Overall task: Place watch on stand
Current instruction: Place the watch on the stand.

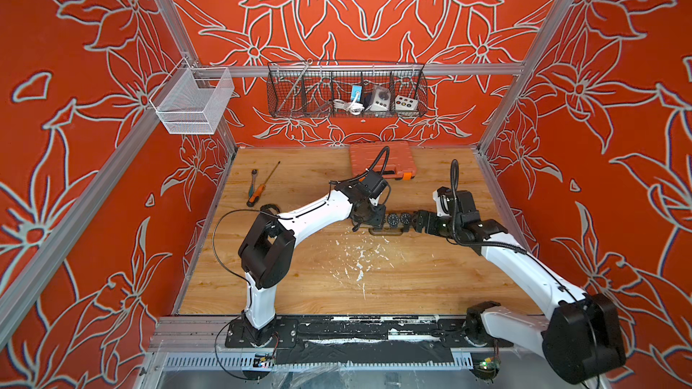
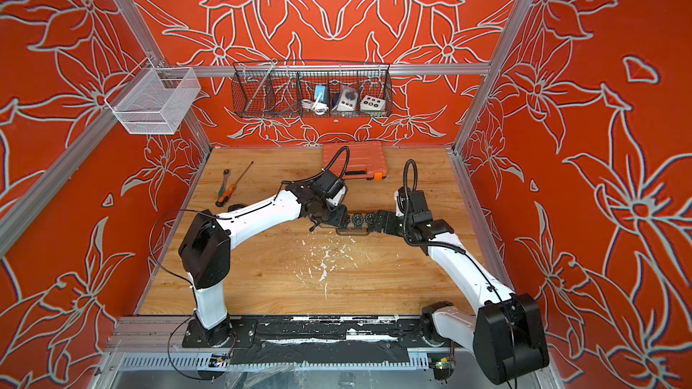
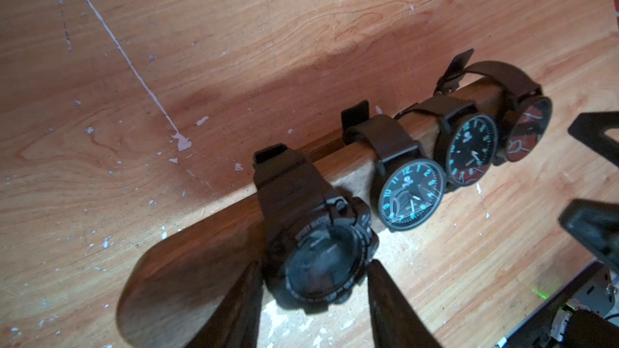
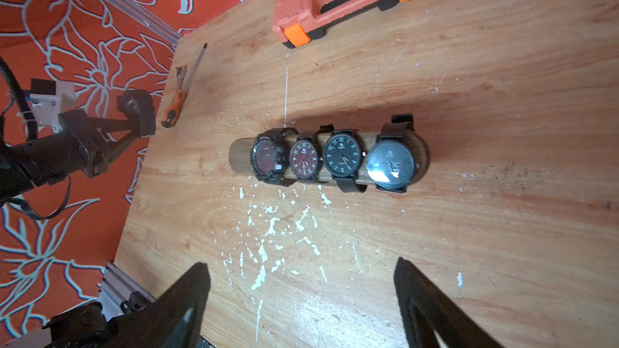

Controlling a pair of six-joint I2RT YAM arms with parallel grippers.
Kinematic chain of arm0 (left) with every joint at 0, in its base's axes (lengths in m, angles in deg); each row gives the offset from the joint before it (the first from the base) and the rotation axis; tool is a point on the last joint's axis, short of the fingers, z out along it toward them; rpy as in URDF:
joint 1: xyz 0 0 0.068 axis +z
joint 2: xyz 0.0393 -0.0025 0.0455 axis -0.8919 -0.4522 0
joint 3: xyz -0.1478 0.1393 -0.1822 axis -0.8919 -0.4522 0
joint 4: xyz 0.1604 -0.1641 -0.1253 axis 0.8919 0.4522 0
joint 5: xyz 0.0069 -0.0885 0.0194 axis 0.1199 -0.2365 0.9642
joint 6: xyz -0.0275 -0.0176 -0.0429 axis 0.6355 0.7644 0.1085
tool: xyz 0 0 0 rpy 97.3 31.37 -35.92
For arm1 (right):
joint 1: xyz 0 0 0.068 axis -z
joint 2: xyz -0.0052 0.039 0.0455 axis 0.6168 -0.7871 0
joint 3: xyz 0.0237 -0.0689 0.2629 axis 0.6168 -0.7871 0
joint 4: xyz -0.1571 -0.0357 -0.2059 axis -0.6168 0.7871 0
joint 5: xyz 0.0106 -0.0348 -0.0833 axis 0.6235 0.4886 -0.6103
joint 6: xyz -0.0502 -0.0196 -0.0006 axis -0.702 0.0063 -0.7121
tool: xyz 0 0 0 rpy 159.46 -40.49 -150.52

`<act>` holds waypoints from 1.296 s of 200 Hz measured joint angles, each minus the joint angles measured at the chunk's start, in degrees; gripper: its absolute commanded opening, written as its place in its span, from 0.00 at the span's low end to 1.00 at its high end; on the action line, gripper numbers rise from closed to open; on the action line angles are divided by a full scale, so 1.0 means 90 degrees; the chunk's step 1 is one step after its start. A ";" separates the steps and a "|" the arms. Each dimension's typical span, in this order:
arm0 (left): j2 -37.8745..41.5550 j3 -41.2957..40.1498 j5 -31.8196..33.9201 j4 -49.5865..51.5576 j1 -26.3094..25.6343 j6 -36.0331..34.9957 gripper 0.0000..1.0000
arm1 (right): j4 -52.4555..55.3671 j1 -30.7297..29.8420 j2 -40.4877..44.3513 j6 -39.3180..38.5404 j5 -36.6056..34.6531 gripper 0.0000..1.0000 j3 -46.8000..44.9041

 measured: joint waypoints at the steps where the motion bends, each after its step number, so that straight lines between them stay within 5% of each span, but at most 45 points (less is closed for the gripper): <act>1: -0.0002 0.0005 -0.0005 0.0000 -0.0002 -0.0002 0.51 | 0.0000 0.0000 0.0000 0.0000 0.0000 0.97 0.0000; 147: -0.0420 0.0330 -0.0221 -0.0151 -0.0214 0.0002 0.53 | 0.0165 0.0000 0.0306 -0.0010 -0.0209 0.97 0.0000; 196: 0.0515 -0.0763 0.0049 -0.0427 -0.0078 0.0075 0.65 | 0.0561 0.0000 0.0916 -0.0044 -0.0338 0.98 0.0015; 224: 0.1965 -0.1695 0.0335 -0.0529 0.0670 0.0189 0.71 | 0.0789 0.0000 0.1452 -0.0087 -0.0444 0.98 0.0024; 259: 0.3490 -0.2866 0.0539 -0.0855 0.2565 0.0651 0.72 | 0.0901 0.0000 0.1853 -0.0097 -0.0435 0.98 0.0022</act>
